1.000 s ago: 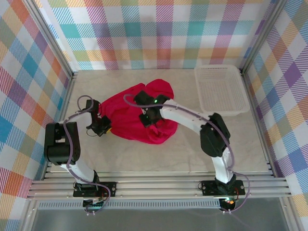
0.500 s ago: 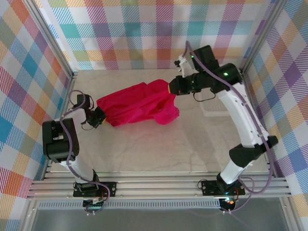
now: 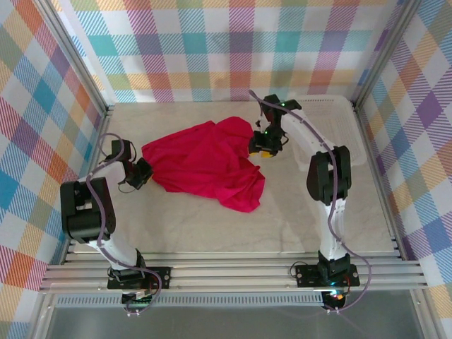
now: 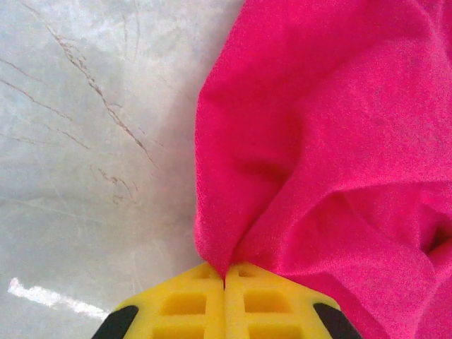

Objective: Fold the inside-out t-shirt

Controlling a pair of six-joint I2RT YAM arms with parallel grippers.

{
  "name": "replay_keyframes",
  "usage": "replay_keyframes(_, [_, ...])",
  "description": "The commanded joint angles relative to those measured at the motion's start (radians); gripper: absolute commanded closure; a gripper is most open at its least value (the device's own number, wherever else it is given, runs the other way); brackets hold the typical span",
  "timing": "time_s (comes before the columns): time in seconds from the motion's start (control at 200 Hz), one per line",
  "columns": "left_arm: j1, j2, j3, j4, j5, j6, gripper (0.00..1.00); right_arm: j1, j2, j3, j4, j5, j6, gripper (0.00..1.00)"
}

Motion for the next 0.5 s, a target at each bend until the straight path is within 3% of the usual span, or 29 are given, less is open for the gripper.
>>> replay_keyframes(0.0, [-0.021,-0.055,-0.027,0.005,-0.008,-0.001,1.0,0.065,-0.136,-0.081,0.073,0.024,0.043,0.54])
replay_keyframes(0.13, [-0.025,-0.068,-0.042,0.006,-0.008,0.0,1.0,0.115,-0.241,-0.27,0.204,-0.091,0.097,0.62])
replay_keyframes(0.25, [-0.027,-0.069,-0.047,0.001,-0.01,0.005,1.0,0.144,-0.232,-0.361,0.274,-0.119,0.132,0.65])
replay_keyframes(0.29, [-0.027,-0.069,-0.045,-0.001,-0.011,0.008,1.0,0.152,-0.217,-0.379,0.29,-0.147,0.145,0.62])
replay_keyframes(0.4, [-0.027,-0.073,-0.045,-0.008,-0.013,0.011,1.0,0.191,-0.176,-0.402,0.319,-0.149,0.164,0.43])
replay_keyframes(0.495, [-0.026,-0.077,-0.045,-0.008,-0.013,0.01,1.0,0.214,-0.125,-0.4,0.349,-0.148,0.178,0.42])
